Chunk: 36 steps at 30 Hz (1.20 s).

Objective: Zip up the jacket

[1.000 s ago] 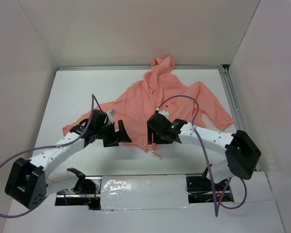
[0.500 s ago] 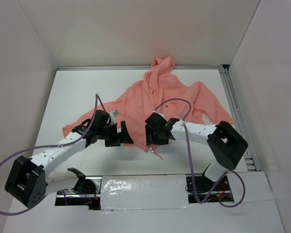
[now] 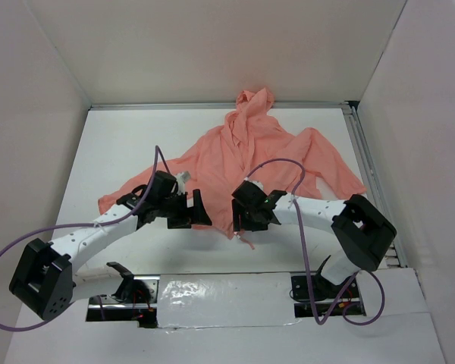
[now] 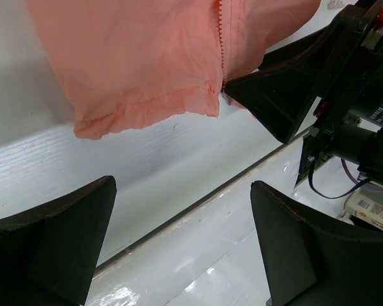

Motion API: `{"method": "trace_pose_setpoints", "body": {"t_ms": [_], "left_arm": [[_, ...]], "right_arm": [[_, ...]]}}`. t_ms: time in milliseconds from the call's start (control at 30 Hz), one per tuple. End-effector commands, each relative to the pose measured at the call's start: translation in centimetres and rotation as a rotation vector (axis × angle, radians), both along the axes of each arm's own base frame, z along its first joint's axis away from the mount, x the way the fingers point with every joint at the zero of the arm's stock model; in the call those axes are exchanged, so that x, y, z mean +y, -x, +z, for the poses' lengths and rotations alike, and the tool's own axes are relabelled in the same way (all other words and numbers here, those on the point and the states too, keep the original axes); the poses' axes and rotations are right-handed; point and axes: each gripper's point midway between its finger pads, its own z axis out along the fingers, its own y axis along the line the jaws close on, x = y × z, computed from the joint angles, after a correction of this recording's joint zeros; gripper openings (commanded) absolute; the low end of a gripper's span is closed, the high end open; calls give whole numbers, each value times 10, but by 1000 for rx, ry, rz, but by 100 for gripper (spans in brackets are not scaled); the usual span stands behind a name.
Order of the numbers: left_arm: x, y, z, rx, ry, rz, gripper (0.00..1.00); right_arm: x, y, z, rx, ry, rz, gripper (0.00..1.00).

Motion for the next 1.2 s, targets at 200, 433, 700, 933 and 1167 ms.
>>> {"method": "trace_pose_setpoints", "body": {"t_ms": [200,433,700,933,1167], "left_arm": [[-5,-7,11,-42,-3,3,99],[-5,-5,10,-37,-18,4,99],[-11,-3,14,-48,-15,-20,99],[-22,0,15,-49,-42,-45,99],[-27,4,14,-47,-67,-52,99]], "right_arm": [[14,-15,-6,-49,19,11,62],[20,-10,-15,-35,21,9,31],[7,-5,7,-91,14,-30,1],[0,-4,21,-137,-54,-2,17],[-1,-1,14,-120,-48,5,22]]}}
